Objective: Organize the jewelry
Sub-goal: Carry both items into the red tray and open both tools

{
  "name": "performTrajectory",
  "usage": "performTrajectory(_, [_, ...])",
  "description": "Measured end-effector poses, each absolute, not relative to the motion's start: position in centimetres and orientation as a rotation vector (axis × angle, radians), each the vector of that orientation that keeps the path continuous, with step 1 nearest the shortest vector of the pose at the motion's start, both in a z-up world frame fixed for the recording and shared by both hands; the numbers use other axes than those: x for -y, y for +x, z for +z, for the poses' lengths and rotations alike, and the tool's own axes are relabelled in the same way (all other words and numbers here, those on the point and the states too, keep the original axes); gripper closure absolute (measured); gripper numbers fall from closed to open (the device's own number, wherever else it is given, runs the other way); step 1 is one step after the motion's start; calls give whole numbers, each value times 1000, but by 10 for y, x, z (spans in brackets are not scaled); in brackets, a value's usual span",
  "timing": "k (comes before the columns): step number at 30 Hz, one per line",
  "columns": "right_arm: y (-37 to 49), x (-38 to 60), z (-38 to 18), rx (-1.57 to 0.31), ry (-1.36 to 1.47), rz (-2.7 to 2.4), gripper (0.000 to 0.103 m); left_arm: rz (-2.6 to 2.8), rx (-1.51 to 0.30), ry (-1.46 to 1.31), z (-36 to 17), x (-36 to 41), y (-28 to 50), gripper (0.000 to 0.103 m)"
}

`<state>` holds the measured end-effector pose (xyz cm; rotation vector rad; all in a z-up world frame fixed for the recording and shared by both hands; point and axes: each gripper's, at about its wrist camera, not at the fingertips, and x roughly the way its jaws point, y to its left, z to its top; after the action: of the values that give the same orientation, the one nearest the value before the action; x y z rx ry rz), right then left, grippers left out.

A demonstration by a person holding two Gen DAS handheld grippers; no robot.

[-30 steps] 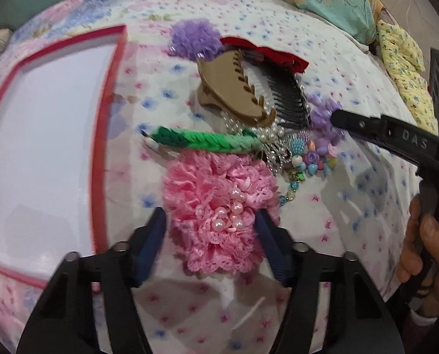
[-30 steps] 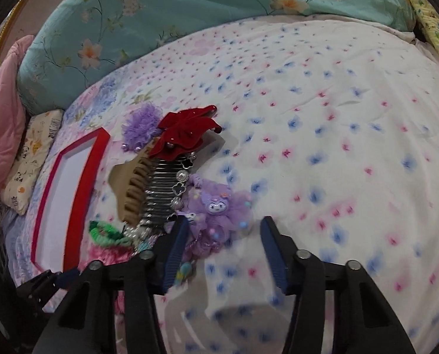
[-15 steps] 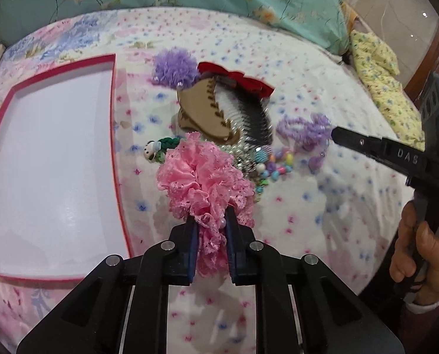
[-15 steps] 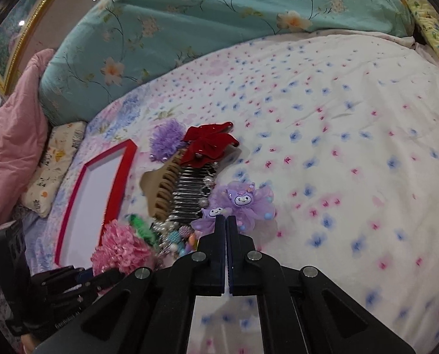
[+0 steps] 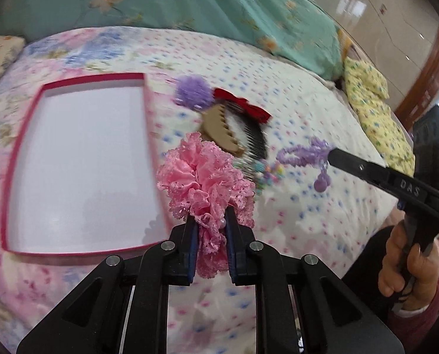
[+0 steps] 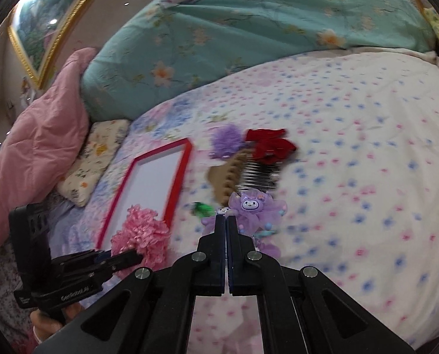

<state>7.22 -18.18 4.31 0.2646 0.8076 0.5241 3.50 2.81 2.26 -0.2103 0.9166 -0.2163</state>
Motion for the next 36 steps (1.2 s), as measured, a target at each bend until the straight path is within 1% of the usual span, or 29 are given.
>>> performTrajectory(8, [75,112,49,-813,213,679,103,-58,-886,-274,25,-99,26,89])
performTrajectory(15, [81,51,39,-844,175,788,103,41,-894,-319,15,-150,23,89])
performTrajectory(22, [91,-3,11,-906,144,860,103,78,-931,-351,-1,-179,32,89])
performTrajectory(28, [102,-31,-32,-1033,124,871,103,101,-997,-386,-25,-193,42,89])
performTrajectory(31, [101,-33,-44,-1071,122,875,103,104,-1016,-379,-32,-193,43,86])
performTrajectory(32, [101,-33,-47,-1081,124,877,101,106,-1020,-375,-33,-192,43,84])
performTrajectory(33, [101,-34,-48,-1088,121,879,98,109,-1022,-370,-33,-192,43,82])
performTrajectory(36, [99,-36,-47,-1087,104,878,97,123,-1023,-355,-34,-191,43,75])
